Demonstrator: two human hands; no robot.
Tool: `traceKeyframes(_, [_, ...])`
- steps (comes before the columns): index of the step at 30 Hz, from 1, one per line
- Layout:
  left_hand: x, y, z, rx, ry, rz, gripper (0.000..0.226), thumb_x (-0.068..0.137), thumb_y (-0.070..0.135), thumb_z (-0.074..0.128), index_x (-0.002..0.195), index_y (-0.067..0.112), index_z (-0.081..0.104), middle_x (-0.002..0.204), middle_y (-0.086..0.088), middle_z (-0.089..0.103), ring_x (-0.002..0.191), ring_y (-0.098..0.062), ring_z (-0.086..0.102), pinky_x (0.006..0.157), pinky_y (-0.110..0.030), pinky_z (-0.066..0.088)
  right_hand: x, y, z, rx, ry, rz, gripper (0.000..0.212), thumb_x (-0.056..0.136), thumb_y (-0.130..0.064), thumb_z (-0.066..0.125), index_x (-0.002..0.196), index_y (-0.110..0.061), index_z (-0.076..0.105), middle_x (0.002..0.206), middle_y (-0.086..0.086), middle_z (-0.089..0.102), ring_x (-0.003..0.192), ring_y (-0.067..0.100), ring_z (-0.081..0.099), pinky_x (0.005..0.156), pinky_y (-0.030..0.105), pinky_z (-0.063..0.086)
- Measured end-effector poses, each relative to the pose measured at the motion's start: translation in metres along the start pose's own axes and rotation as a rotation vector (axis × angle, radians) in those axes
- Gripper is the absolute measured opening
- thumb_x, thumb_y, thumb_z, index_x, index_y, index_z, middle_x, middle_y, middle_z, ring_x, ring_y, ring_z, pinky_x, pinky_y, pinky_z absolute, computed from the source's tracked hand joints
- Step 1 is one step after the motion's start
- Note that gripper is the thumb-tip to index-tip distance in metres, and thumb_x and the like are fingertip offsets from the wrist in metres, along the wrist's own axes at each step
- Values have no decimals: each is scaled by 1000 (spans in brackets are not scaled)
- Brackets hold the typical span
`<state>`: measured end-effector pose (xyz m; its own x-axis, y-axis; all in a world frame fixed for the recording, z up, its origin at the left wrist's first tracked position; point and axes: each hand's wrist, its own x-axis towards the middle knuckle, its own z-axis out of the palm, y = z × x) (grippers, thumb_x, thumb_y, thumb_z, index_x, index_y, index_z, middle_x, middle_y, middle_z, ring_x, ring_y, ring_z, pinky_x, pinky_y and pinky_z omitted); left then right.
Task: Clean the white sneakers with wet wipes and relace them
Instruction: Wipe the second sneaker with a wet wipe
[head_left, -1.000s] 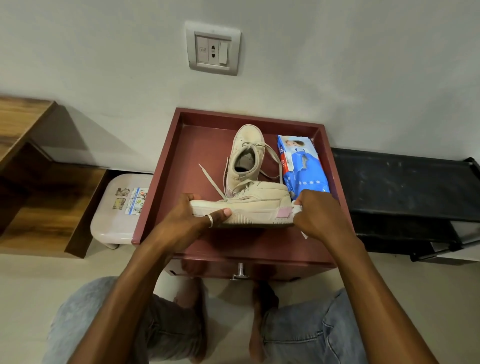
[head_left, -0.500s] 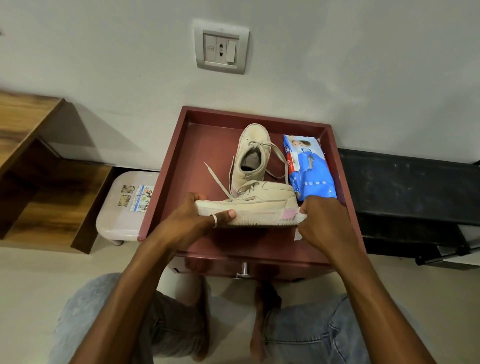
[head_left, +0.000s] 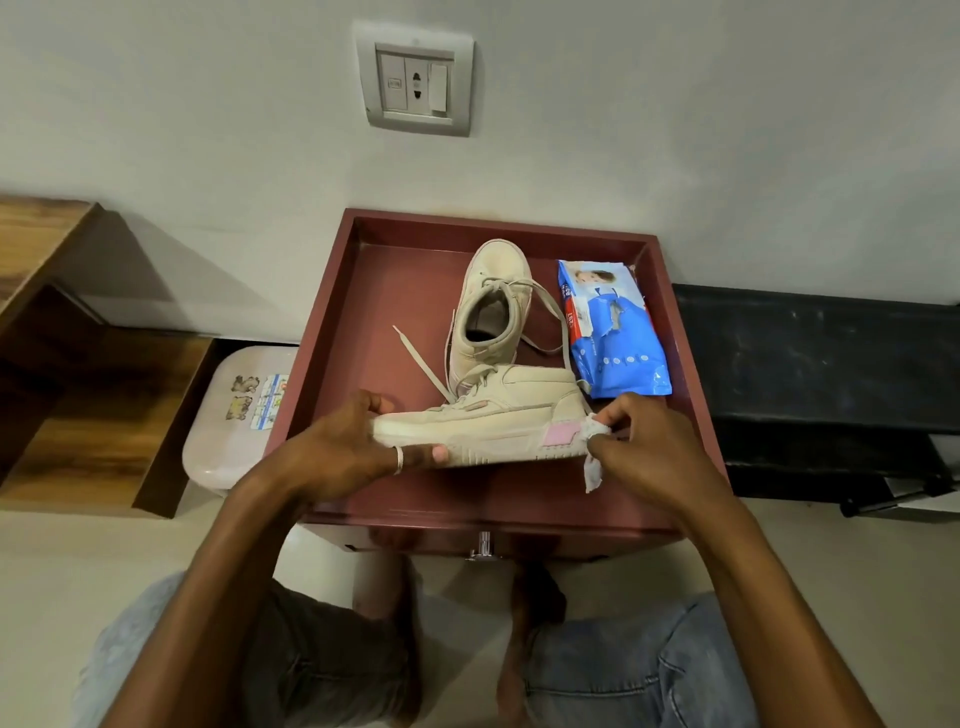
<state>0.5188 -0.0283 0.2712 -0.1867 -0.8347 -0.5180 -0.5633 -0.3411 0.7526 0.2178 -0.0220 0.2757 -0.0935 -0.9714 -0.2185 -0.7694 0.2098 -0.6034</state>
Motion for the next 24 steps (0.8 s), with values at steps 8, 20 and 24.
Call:
traceKeyframes(8, [7,-1,-9,24,-69,17,102,20,76,84,108,36,50,114,6,62,102,-10,62,77,-17,52,3,-5,0,323,-52,171,5,83,-18,61,82,-16,66,73,-2,71,75,12,66,71,32,54])
traceKeyframes(20, [-1,5,-18,-121,-167,182,78,66,21,89,136,23,53,120,15,71,114,-8,67,93,-19,54,-17,-36,-24,671,108,-151,8,96,-9,56,100,-3,60,82,-5,67,72,10,66,63,31,56])
traceKeyframes(24, [-5,10,-18,-202,-198,217,76,75,13,81,144,21,50,131,14,68,122,-6,63,103,-20,49,-23,-44,-29,657,152,-294,14,96,-25,58,102,-13,59,103,11,65,93,29,66,75,46,58])
